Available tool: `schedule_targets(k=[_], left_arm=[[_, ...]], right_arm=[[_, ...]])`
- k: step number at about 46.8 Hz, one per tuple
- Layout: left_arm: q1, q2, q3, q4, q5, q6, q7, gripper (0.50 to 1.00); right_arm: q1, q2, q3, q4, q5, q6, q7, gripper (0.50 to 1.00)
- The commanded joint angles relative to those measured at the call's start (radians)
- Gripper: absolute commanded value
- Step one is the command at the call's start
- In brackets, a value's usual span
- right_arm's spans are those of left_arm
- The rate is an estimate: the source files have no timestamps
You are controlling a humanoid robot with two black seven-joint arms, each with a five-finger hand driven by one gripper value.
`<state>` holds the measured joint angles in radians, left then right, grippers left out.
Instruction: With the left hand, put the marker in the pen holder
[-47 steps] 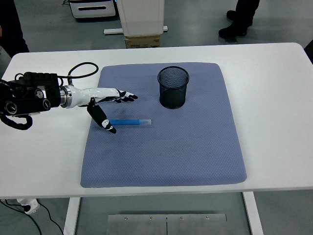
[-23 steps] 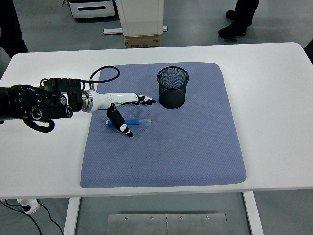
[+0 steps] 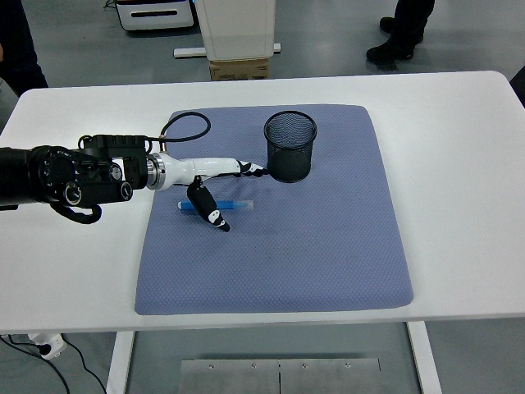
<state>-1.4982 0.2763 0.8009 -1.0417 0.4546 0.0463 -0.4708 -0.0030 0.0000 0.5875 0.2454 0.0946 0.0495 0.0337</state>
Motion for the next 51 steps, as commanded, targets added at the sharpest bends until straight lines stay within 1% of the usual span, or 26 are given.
schedule_targets(k=[1, 5, 8, 11, 14, 20, 23, 30, 34, 38, 44, 46, 50, 51], left_arm=[[0.003, 0.000, 0.000, 0.000, 0.024, 0.000, 0.000, 1.000], [0.006, 0.000, 0.000, 0.002, 0.035, 0.000, 0.000, 1.000], [0.006, 0.001, 0.000, 0.002, 0.042, -0.002, 0.000, 0.968], [0.006, 0.001, 0.001, 0.006, 0.055, -0.002, 0.000, 0.959], [0.006, 0.001, 0.003, 0.017, 0.061, -0.003, 0.000, 0.927], [0.006, 0.000, 0.015, 0.032, 0.075, -0.003, 0.000, 0.906], [0.006, 0.001, 0.015, 0.038, 0.076, -0.006, 0.000, 0.874], [0.006, 0.000, 0.023, 0.038, 0.076, -0.008, 0.000, 0.859], [0.006, 0.000, 0.024, 0.038, 0.076, -0.008, 0.000, 0.815], [0.006, 0.000, 0.024, 0.038, 0.078, -0.008, 0.000, 0.804], [0.006, -0.002, 0.024, 0.038, 0.090, -0.008, 0.000, 0.710], [0.006, -0.002, 0.024, 0.038, 0.090, -0.008, 0.000, 0.701], [0.006, -0.002, 0.024, 0.038, 0.090, -0.008, -0.002, 0.663], [0.006, -0.002, 0.024, 0.038, 0.090, -0.008, 0.000, 0.660]], right_arm=[[0.000, 0.000, 0.000, 0.000, 0.000, 0.001, 0.000, 1.000], [0.000, 0.000, 0.000, 0.000, 0.000, 0.000, 0.000, 1.000], [0.000, 0.000, 0.000, 0.000, 0.000, 0.001, 0.000, 1.000], [0.000, 0.000, 0.000, 0.000, -0.001, 0.000, 0.000, 1.000], [0.000, 0.000, 0.000, 0.000, -0.001, 0.000, 0.000, 1.000], [0.000, 0.000, 0.000, 0.000, -0.001, 0.000, 0.000, 1.000], [0.000, 0.000, 0.000, 0.000, 0.000, 0.001, 0.000, 1.000], [0.000, 0.000, 0.000, 0.000, 0.000, 0.000, 0.000, 1.000], [0.000, 0.000, 0.000, 0.000, 0.000, 0.000, 0.000, 1.000], [0.000, 0.000, 0.000, 0.000, 0.000, 0.001, 0.000, 1.000], [0.000, 0.000, 0.000, 0.000, -0.001, 0.001, 0.000, 1.000], [0.000, 0.000, 0.000, 0.000, -0.001, 0.000, 0.000, 1.000], [0.000, 0.000, 0.000, 0.000, 0.000, 0.001, 0.000, 1.000], [0.000, 0.000, 0.000, 0.000, 0.000, 0.000, 0.000, 1.000]])
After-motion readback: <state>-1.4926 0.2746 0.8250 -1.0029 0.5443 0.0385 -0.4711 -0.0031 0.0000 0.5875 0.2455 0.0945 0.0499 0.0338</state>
